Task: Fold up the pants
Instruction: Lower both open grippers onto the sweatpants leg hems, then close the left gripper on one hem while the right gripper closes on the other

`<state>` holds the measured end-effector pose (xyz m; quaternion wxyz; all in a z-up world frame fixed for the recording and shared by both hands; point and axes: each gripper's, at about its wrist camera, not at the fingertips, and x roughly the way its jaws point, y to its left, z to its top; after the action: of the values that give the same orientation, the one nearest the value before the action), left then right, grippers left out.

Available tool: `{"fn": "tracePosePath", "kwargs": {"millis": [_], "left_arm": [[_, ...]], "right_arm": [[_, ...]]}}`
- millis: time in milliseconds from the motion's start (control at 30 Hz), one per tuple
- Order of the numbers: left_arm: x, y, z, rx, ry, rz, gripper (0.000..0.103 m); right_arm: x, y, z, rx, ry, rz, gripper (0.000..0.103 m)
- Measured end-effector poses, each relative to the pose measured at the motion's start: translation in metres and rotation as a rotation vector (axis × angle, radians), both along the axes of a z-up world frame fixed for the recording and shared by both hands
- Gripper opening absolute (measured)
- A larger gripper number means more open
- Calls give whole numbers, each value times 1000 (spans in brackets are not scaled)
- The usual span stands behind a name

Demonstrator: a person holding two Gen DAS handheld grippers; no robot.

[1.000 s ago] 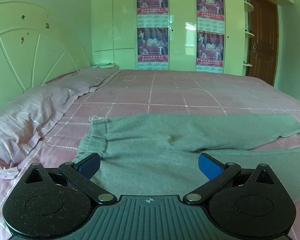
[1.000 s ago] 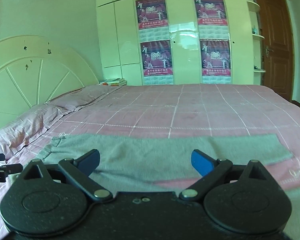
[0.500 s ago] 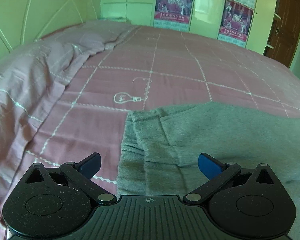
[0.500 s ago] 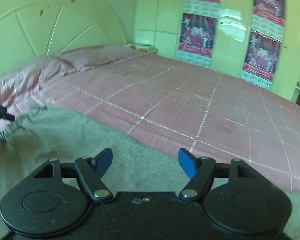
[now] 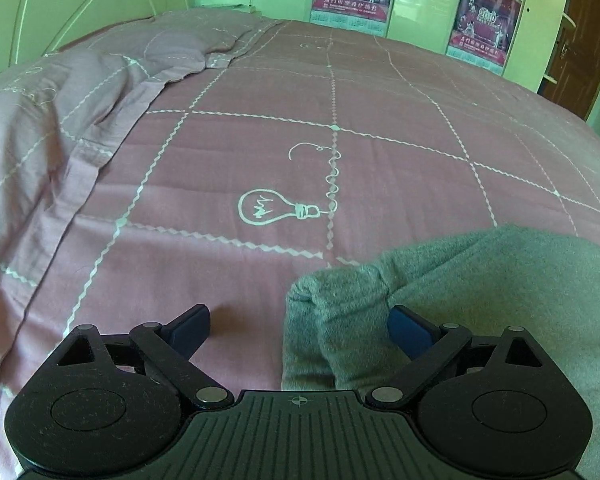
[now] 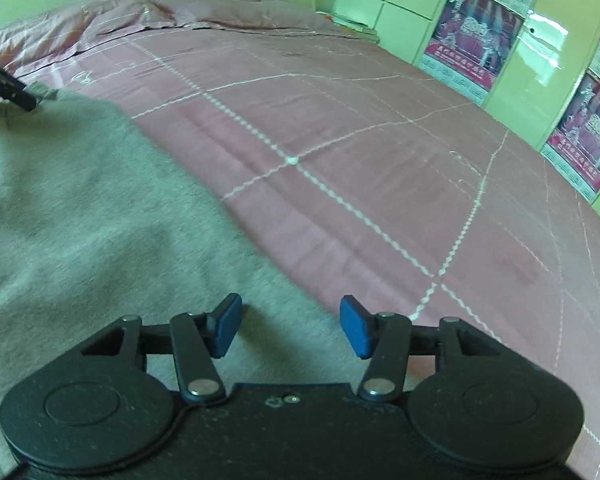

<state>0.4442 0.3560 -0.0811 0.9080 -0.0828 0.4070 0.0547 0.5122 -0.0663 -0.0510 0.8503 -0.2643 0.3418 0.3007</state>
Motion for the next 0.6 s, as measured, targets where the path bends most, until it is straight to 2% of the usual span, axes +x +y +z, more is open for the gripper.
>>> {"fn": "tracePosePath", "kwargs": {"millis": [67,133,167,233,267,433,600], "left_arm": [[9,1,-2,-22,5,-36,94],[17,2,-3,-26,20,-75,90],[20,1,-2,-28,24,-93,88],[22,0,1,-59,19,-139,65],[23,-1,2,-68,21,-158,62],[23,-3,-3,-111,0,-174,56],[17,-5,-5,-90,-8,-202,56]], "right_arm": [[11,-6,6,46,25,-8,42],[18,-8,8,46,54,18,41],[24,-11,9,54,97,31,40],[29,-12,11,32,121,60,39],[31,-11,11,8,121,71,39],[35,-6,7,-13,230,85,42],[32,-5,6,-37,236,90,39]]}}
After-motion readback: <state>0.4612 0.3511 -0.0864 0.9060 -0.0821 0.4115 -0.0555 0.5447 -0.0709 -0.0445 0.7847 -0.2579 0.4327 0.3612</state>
